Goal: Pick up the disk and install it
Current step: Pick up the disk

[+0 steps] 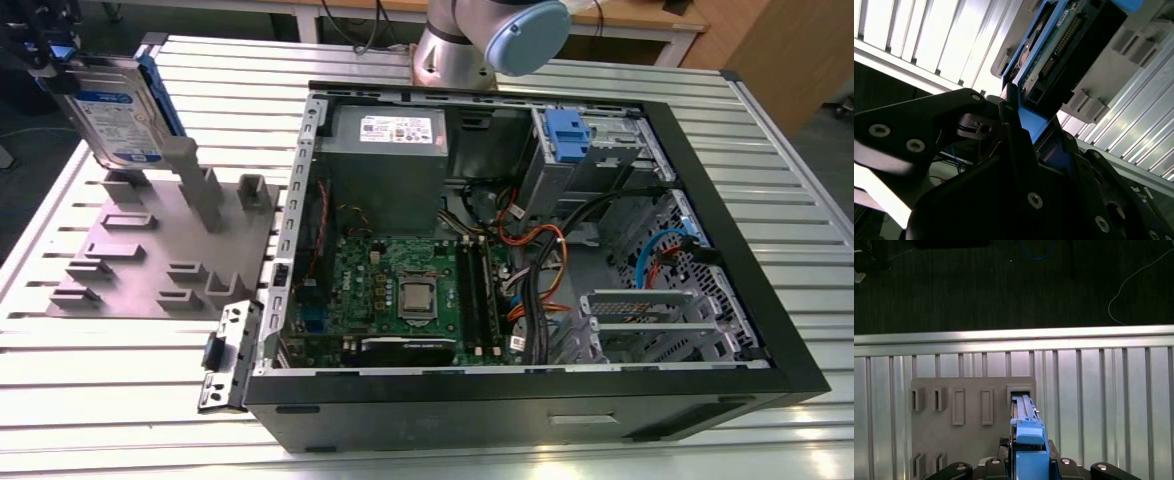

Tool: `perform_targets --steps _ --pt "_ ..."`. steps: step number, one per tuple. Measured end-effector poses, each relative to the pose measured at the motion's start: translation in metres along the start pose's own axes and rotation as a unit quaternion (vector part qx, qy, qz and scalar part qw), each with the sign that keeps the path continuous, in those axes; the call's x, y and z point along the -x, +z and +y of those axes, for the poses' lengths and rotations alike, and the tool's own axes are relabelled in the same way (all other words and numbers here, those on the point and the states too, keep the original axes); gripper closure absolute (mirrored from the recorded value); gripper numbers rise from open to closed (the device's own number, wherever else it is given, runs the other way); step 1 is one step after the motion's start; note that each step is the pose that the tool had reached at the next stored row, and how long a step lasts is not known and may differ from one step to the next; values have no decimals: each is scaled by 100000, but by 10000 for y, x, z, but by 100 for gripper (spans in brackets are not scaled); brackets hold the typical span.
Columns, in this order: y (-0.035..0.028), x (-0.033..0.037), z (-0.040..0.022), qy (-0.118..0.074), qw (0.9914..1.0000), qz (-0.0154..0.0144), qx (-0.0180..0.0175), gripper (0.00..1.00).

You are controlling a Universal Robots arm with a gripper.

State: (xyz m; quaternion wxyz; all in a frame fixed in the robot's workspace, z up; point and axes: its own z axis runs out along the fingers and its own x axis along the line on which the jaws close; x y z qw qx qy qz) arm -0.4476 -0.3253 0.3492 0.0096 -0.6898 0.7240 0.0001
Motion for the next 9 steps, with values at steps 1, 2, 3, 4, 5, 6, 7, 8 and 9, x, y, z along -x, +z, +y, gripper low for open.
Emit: perform_targets --steps 1,2,3,4,5,6,7,8,9 --pt "0 0 0 1 100000 -2 -6 64" --pt "-1 0 0 -1 100000 0 -3 64" --pt "-9 0 0 0 100000 0 0 64" --pt "-10 0 0 2 100000 -3 -8 64" --pt "-12 0 0 1 100000 -4 -6 64" --pt "-14 0 0 2 100000 -1 -3 64" --pt "-15 0 0 0 100000 -2 -3 64" --pt "-21 0 0 0 100000 -1 -2 64" --pt "-32 0 0 0 100000 0 1 64"
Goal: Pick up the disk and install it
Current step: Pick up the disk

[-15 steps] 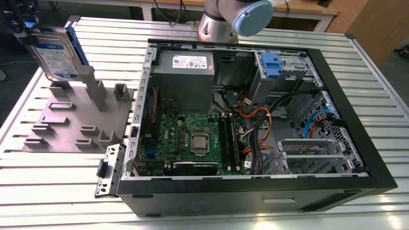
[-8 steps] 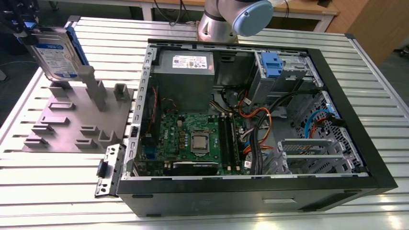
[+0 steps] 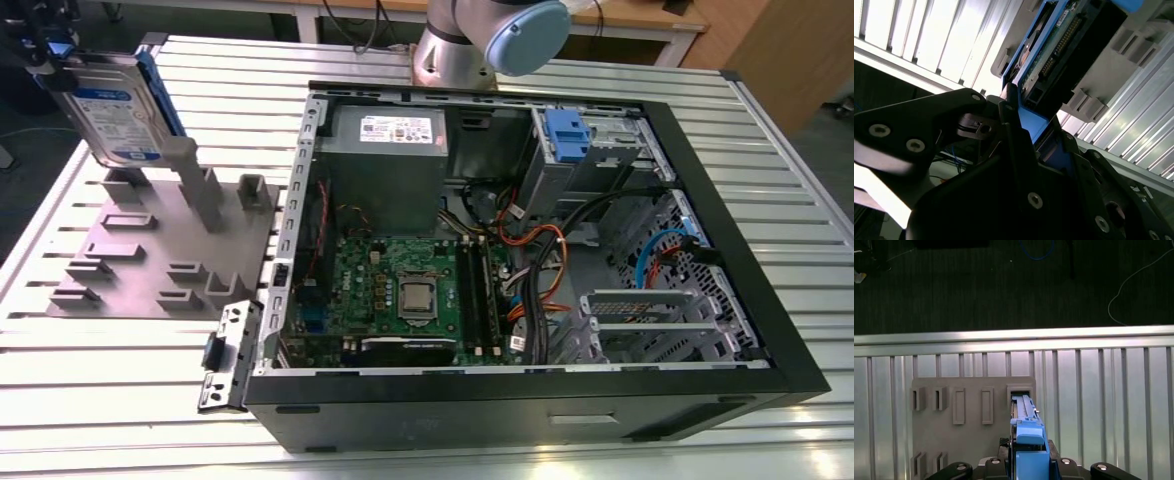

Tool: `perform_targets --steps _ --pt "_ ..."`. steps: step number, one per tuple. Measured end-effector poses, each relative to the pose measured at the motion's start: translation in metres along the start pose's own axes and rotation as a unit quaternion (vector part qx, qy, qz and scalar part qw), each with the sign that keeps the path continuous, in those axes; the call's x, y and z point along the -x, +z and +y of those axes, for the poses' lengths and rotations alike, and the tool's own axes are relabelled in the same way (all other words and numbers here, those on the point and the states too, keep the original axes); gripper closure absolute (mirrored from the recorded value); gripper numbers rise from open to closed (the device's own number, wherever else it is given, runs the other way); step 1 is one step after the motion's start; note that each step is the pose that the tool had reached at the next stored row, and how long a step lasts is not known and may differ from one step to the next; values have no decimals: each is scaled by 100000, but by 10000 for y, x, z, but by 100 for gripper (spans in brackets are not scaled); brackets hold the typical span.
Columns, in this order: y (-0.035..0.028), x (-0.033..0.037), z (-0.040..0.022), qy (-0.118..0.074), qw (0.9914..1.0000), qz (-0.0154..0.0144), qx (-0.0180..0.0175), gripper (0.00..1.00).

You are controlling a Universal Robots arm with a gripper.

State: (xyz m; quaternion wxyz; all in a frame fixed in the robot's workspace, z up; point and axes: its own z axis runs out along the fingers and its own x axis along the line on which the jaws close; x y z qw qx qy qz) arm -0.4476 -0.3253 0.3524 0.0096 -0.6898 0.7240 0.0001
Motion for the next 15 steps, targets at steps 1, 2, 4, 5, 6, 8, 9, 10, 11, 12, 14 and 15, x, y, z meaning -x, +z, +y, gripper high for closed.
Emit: perform_targets --steps 1,2,4,5,6,8,9,10,11,12,14,15 --pt "-2 0 0 1 100000 1 -1 64" --pt "-4 0 0 2 100000 0 0 64" --pt "-7 0 0 0 100000 -2 -4 64" --pt "-10 0 0 1 100000 -1 -2 64" --pt "-12 0 0 0 100000 -1 -6 64" --pt "-17 0 0 2 100000 0 -2 64" --pt "-19 0 0 -1 100000 -2 -2 64" --pt "-21 1 0 1 100000 -8 -1 64" --pt "-23 0 0 0 100000 -5 0 64" --pt "-26 0 0 2 100000 2 -2 64" --pt "-29 0 -1 1 100000 -1 -4 64" --pt "-31 0 0 0 100000 -1 -2 64"
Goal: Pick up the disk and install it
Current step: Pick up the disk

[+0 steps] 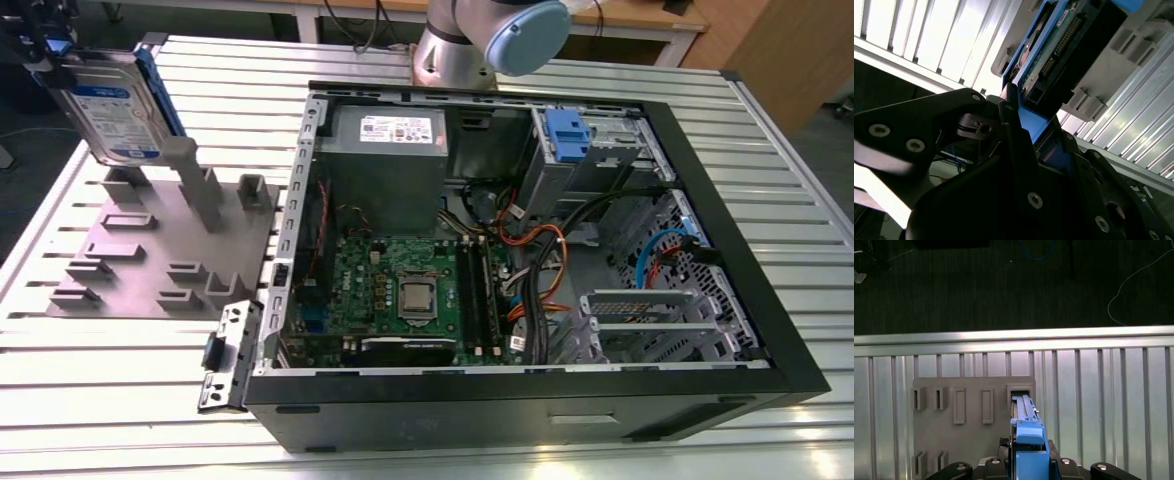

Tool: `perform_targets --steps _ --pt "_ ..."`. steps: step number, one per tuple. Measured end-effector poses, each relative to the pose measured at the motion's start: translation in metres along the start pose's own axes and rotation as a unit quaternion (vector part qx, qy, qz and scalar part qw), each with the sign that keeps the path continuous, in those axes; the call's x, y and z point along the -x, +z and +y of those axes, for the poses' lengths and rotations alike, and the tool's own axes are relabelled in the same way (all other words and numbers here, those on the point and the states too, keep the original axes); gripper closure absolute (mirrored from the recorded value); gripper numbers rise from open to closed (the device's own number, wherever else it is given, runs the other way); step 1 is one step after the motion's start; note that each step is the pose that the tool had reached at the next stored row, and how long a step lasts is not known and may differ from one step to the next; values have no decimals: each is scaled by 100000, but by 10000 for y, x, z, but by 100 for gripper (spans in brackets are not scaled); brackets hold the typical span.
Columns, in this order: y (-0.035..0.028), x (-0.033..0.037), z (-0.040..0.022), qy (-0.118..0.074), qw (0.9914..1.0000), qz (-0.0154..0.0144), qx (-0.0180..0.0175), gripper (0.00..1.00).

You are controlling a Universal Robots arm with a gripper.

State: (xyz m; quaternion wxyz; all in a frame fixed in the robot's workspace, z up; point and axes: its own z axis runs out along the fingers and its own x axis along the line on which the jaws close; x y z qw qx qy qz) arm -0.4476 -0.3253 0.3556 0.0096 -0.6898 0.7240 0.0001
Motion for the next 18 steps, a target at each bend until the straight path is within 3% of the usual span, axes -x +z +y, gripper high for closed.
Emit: perform_targets --steps 18 --pt "-75 1 -1 1 100000 0 1 64"
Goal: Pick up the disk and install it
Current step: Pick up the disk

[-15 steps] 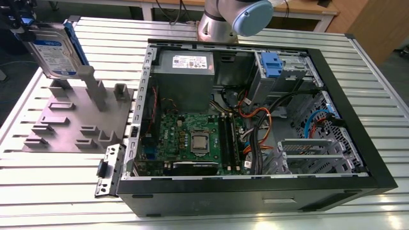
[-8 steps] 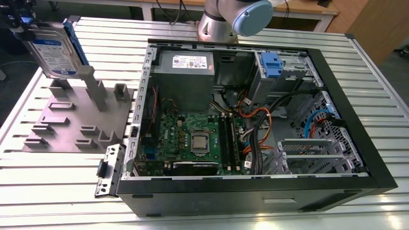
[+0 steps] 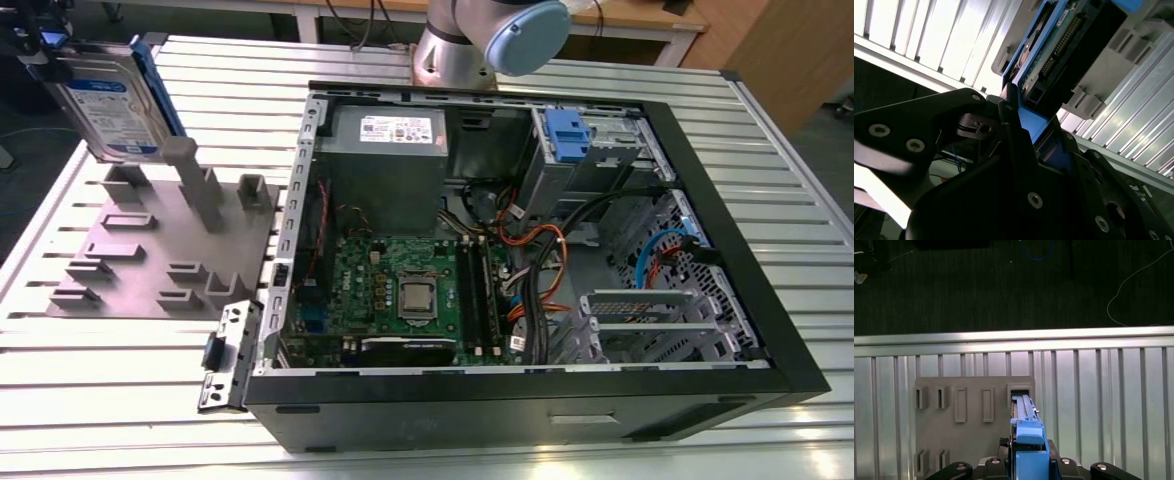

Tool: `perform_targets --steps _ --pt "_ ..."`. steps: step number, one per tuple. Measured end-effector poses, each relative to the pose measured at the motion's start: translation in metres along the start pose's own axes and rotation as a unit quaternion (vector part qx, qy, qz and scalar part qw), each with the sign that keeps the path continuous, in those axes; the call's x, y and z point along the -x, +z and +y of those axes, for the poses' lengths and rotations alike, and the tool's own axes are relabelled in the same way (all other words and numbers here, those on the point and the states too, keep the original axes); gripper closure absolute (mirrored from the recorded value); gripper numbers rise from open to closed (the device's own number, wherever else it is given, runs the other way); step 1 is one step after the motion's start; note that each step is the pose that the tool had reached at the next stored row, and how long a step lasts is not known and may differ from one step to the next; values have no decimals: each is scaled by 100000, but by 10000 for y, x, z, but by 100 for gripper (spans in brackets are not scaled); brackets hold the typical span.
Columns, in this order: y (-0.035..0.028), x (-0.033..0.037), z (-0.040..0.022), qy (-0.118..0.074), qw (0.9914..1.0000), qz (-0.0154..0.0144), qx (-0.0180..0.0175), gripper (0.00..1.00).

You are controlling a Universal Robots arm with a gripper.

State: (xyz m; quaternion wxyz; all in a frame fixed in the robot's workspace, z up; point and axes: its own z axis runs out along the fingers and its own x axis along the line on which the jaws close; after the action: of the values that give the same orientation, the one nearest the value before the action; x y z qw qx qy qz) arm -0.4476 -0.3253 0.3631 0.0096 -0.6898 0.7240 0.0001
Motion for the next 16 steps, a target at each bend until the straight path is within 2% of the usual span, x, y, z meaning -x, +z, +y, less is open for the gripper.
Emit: perform_targets --steps 16 --pt "-70 1 -1 1 100000 -1 -2 64"
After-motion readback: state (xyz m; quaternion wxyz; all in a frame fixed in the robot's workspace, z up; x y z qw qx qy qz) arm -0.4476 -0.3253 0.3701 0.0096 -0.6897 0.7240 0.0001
